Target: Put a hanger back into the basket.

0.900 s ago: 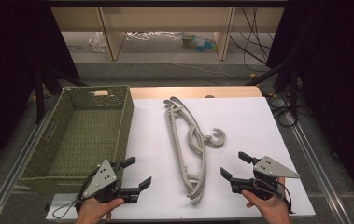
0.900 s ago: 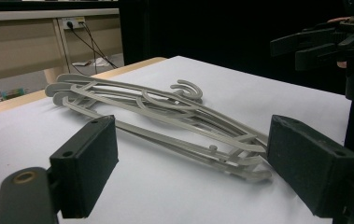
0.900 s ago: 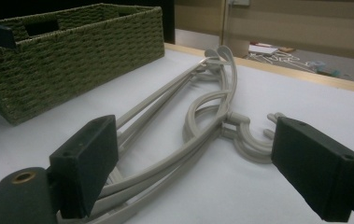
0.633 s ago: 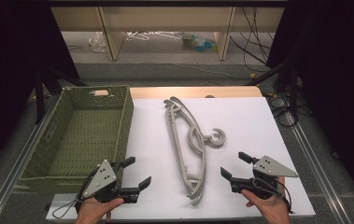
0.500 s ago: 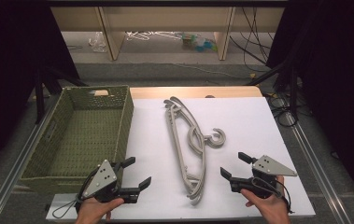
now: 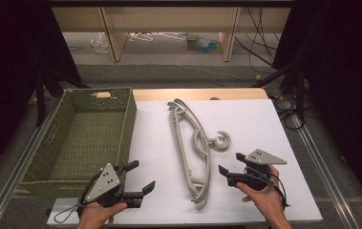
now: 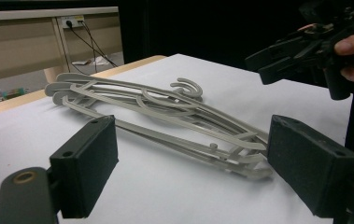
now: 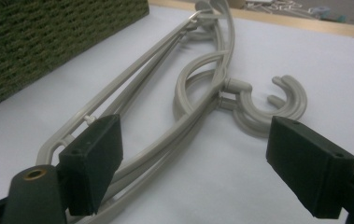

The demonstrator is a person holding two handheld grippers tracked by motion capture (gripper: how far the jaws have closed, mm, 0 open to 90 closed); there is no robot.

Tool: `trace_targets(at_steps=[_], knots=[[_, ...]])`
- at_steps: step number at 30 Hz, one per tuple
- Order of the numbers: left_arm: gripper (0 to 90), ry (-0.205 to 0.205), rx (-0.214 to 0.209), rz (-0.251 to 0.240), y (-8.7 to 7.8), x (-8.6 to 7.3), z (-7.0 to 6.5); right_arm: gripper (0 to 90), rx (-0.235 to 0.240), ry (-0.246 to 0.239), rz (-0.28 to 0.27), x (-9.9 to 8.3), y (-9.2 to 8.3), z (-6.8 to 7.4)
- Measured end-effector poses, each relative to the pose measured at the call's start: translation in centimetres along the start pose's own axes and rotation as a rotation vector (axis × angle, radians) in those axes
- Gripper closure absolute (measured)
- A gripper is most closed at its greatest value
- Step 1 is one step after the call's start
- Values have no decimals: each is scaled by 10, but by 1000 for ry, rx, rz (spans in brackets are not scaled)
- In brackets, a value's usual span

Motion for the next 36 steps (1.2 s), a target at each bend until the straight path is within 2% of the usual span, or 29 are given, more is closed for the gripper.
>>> trace_targets(at_steps=[2,4,5,6,7,8,10,11,12,15,16,19,21,22,24,25,28,30,32,33,36], knots=[[163,-1,1,2,0,0,0,190,-9,-14,7,1,3,-2],[162,5,-3,1,0,0,-1,188,0,-21,42,0,10,-1],[162,-12,0,1,0,0,-2,188,0,-22,51,0,14,-1],[163,-10,3,-1,0,1,-2,183,2,-6,73,-1,23,-1],[162,-10,3,-1,0,1,-2,183,2,-6,73,-1,23,-1],[162,-10,2,-2,0,1,-2,179,9,7,107,-2,31,-1],[163,0,1,2,0,1,-2,179,15,17,127,-3,35,0],[162,11,-1,3,0,1,-1,179,3,1,139,-3,38,-2],[162,10,-2,6,0,0,-2,182,4,20,152,-2,46,-2],[163,16,-8,6,1,0,-2,192,9,23,179,-3,55,-1],[163,17,-9,7,1,0,-3,203,0,6,183,-3,59,-2],[165,24,-9,9,1,0,-2,279,19,20,241,-8,69,1],[165,19,-9,8,1,0,-2,289,22,26,272,-12,75,0],[166,18,-10,7,0,0,-3,318,26,56,301,-15,76,1],[166,-2,-7,5,1,0,-4,355,53,63,296,-16,82,0],[166,20,-14,7,1,0,-4,376,53,81,304,-17,83,1],[167,20,-17,9,1,0,-5,411,56,79,322,-20,88,-2],[168,26,-29,-3,2,1,-5,440,63,107,350,-24,90,-2],[168,10,-15,13,1,-1,-5,478,74,111,347,-25,92,-2],[168,6,-17,11,2,-1,-5,526,82,122,354,-24,92,-1],[168,16,-21,13,2,-1,-5,542,83,131,352,-23,91,-1]])
Point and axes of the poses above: each handheld gripper's, and its own axes: y roughly forward along the jaws, x roughly out of its top, z roughly to its left, the point moved 10 cm from there along y, roughly forward along the jaws, and after that the axes turned 2 degrees about x, right-handed, at the moved point
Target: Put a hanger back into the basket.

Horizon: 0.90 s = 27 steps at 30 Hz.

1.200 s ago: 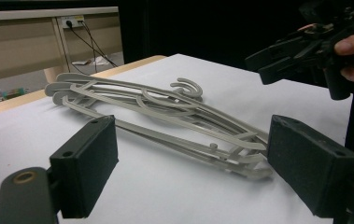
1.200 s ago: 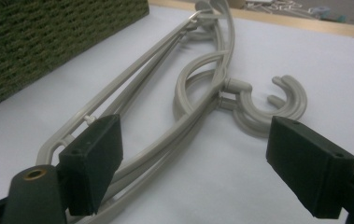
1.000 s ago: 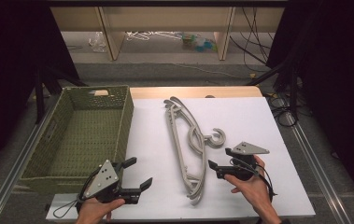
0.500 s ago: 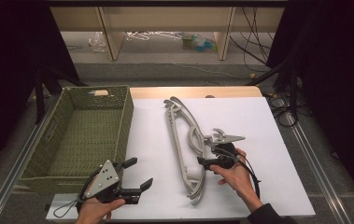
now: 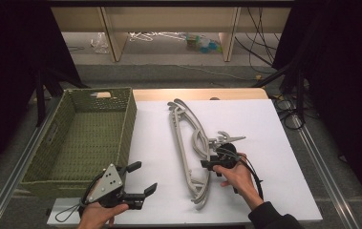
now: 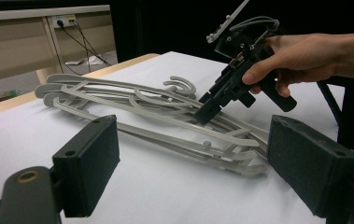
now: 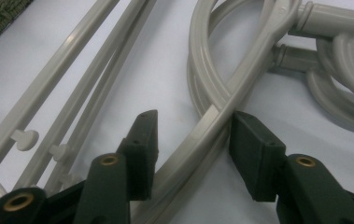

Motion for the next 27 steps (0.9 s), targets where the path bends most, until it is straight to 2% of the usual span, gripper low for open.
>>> trace_targets(at_steps=[1,2,3,4,8,9,12,20,21,27], knots=[[168,-12,1,1,0,-1,-1,550,5,8,3,0,-1,0],[168,1,-1,1,0,0,0,557,6,20,6,0,-1,0],[168,-11,0,0,0,0,-1,563,10,23,3,0,-1,0],[168,8,-2,3,0,0,0,568,6,41,5,0,-1,-1],[168,4,-2,3,0,-1,-1,578,8,56,6,1,0,-2],[168,14,-4,3,0,0,0,581,1,66,10,1,-1,-3],[168,5,-2,4,1,-1,0,627,-2,63,0,4,-4,-4],[168,-8,-5,-1,2,-1,-1,641,-1,81,5,5,-4,-4],[168,5,-8,0,1,-1,0,642,-2,82,7,5,-4,-4],[168,2,-6,8,0,-1,0,654,9,99,13,6,-6,-4]])
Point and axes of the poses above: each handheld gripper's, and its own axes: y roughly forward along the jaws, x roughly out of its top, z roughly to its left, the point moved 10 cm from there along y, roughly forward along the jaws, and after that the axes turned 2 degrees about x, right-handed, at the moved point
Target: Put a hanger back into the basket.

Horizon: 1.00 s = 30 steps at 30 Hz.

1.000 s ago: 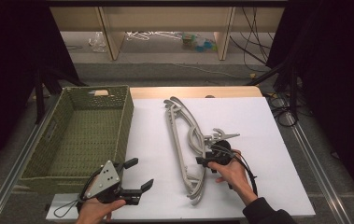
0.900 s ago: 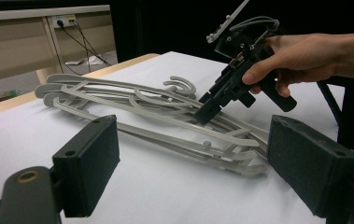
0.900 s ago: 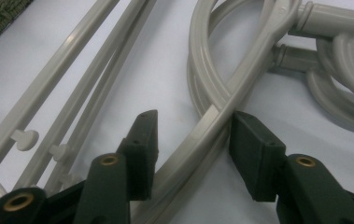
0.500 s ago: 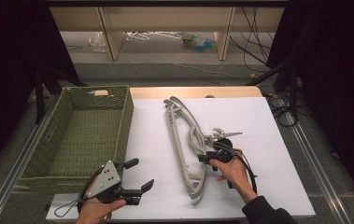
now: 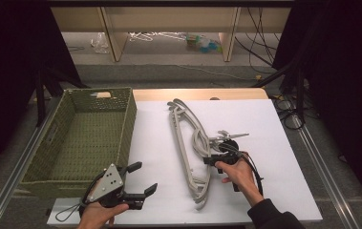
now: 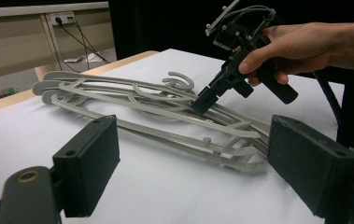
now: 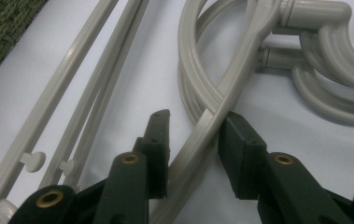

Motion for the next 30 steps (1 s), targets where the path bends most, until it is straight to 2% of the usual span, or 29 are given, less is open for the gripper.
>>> trace_targets(at_steps=[5,7,10,11,12,13,15,16,17,19,20,21,22,23,25,26,27,28,30], knots=[[168,-2,2,-1,0,0,1,669,0,-1,-9,5,-3,1],[169,-11,10,-4,0,0,0,671,11,-2,-30,8,-3,2],[170,-5,12,-9,-1,2,0,675,7,5,-25,8,-5,2],[170,3,11,-9,-1,2,0,680,7,4,-34,9,-5,1],[170,-3,12,-9,-1,2,0,690,7,11,-66,13,-8,2],[170,17,-3,-21,0,3,0,690,7,11,-66,13,-8,2],[170,-2,9,-14,-2,3,-1,701,0,30,-91,16,-11,1],[170,8,12,-16,-2,4,-1,701,0,30,-91,16,-11,1],[170,20,7,-22,-2,5,-1,710,19,45,-128,19,-12,1],[170,25,4,-14,-2,4,-1,713,16,45,-130,20,-14,1],[170,24,6,-11,-2,3,-1,715,24,78,-154,22,-14,3],[170,21,6,-10,-1,3,-1,719,30,68,-192,26,-16,3],[170,24,6,-10,-2,3,0,719,30,68,-192,26,-16,3],[170,15,7,-11,-2,3,-1,722,36,92,-196,27,-18,6],[170,9,8,-12,-2,3,-1,730,37,68,-226,30,-19,5],[171,3,11,-12,-2,3,-1,748,47,93,-245,32,-21,8],[171,5,11,-12,-2,3,-1,748,47,93,-245,32,-21,8],[170,5,12,-11,-2,3,-1,760,50,73,-253,34,-21,8],[171,12,12,-12,-2,3,0,783,65,67,-271,36,-22,10]])
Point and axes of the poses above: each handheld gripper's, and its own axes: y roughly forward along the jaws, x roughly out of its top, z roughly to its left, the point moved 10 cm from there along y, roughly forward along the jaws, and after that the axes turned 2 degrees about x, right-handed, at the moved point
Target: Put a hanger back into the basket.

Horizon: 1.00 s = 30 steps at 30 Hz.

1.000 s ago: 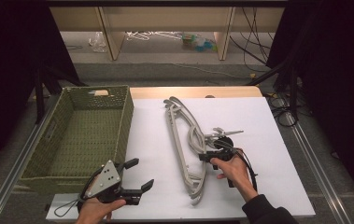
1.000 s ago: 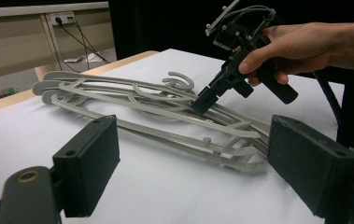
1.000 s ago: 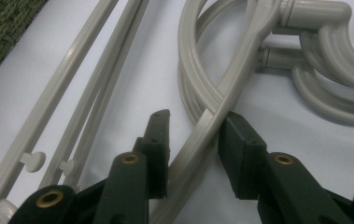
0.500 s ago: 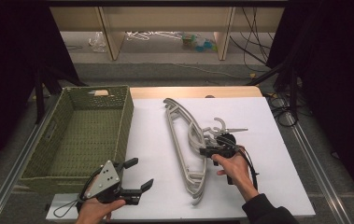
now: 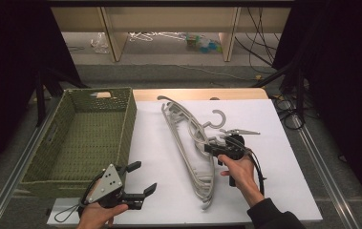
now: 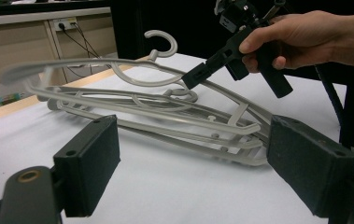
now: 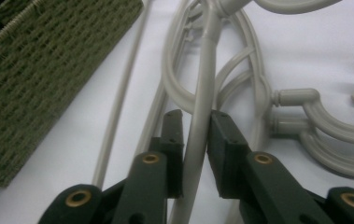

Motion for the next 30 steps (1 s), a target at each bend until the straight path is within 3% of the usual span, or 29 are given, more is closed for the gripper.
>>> trace_targets(at_steps=[9,11,19,27,30], knots=[[171,1,0,-4,0,1,1,814,80,-32,0,7,-3,22],[171,1,1,-4,0,1,1,815,88,-62,0,8,-3,26],[171,-1,0,-5,0,1,1,816,139,-78,-14,15,-6,41],[171,-3,4,-11,-2,2,2,817,144,-129,-2,18,-19,40],[171,-1,5,-14,-2,3,2,817,147,-198,39,13,-28,40]])
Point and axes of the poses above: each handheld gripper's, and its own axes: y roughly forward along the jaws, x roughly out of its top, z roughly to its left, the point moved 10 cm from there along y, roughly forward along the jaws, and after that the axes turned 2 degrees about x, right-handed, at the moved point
